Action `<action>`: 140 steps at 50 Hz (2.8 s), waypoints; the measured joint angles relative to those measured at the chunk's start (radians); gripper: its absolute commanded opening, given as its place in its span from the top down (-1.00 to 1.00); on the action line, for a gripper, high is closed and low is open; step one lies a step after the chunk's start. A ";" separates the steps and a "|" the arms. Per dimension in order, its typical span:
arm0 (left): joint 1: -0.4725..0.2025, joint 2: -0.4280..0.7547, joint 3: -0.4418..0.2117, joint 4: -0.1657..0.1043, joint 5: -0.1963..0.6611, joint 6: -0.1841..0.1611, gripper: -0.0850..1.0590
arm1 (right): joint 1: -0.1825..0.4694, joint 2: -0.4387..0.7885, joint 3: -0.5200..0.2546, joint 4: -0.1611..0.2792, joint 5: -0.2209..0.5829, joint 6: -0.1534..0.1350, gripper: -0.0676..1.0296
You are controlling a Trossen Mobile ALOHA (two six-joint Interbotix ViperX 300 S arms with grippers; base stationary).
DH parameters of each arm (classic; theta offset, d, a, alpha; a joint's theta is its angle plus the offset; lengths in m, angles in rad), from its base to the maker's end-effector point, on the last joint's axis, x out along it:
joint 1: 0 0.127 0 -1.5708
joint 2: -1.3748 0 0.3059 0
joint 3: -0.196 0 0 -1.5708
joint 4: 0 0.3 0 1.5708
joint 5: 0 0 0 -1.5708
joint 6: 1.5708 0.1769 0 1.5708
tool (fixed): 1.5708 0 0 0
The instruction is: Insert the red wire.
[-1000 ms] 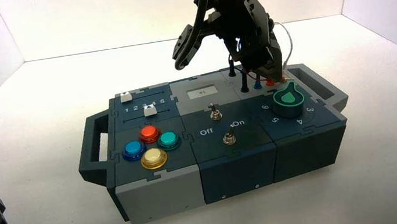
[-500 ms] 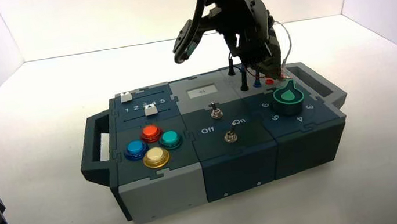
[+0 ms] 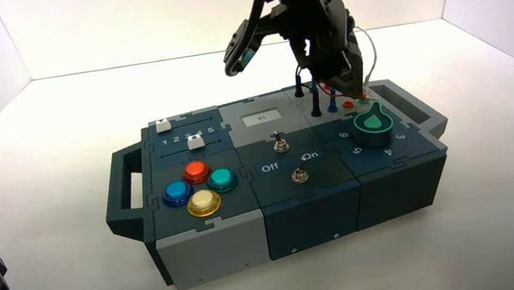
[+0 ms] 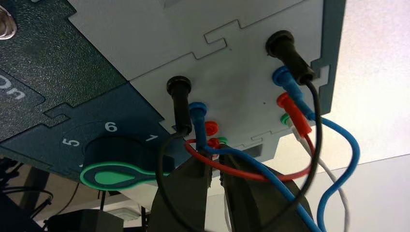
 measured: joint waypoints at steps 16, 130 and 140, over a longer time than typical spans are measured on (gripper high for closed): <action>0.000 0.002 0.000 -0.002 0.000 0.000 0.91 | -0.002 -0.018 0.000 0.005 0.002 0.000 0.91; 0.014 0.003 0.000 0.000 -0.003 -0.002 0.91 | -0.014 -0.163 0.109 0.061 -0.230 0.275 0.91; 0.014 0.003 0.000 0.000 -0.003 0.000 0.91 | -0.012 -0.184 0.137 0.060 -0.259 0.310 0.91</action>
